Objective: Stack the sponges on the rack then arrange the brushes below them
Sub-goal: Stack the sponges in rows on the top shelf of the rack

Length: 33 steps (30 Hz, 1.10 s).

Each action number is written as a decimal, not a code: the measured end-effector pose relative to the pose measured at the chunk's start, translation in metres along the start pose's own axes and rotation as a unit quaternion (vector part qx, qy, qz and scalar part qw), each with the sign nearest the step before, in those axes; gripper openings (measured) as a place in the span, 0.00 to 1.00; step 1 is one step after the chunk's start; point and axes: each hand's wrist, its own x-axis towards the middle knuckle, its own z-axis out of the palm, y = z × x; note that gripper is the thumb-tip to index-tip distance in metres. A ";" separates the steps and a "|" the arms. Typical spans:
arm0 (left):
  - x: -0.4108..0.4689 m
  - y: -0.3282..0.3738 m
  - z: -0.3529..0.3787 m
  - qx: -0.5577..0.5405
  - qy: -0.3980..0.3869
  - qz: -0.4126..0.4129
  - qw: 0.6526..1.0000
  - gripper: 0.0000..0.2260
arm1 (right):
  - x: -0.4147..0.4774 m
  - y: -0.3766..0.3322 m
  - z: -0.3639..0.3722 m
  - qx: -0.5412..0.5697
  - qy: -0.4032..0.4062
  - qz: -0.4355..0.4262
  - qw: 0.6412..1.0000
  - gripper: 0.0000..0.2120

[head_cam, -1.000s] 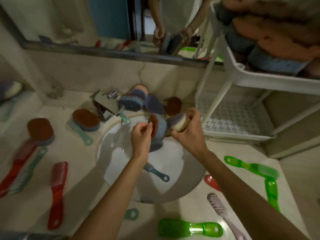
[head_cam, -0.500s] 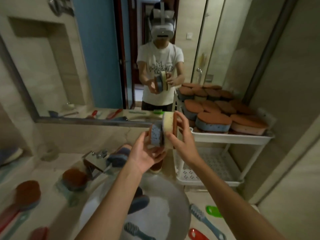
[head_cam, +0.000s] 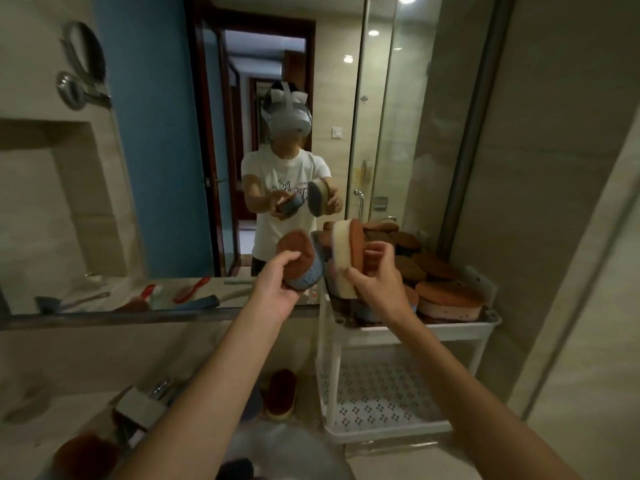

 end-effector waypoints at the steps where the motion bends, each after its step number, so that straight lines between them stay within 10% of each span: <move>1: 0.007 0.000 0.008 0.029 0.004 0.005 1.000 0.20 | 0.009 0.001 -0.005 -0.009 0.036 0.018 0.999 0.22; 10: 0.110 -0.017 0.046 0.280 0.031 0.002 0.959 0.30 | 0.075 0.023 -0.041 -0.206 0.086 0.104 0.969 0.21; 27: 0.132 -0.049 0.051 0.409 -0.012 -0.011 0.912 0.34 | 0.099 0.058 -0.041 -0.316 0.080 0.122 0.937 0.26; 33: 0.119 -0.044 0.062 0.565 -0.009 0.026 0.825 0.21 | 0.099 0.058 -0.040 -0.312 0.075 0.117 0.940 0.26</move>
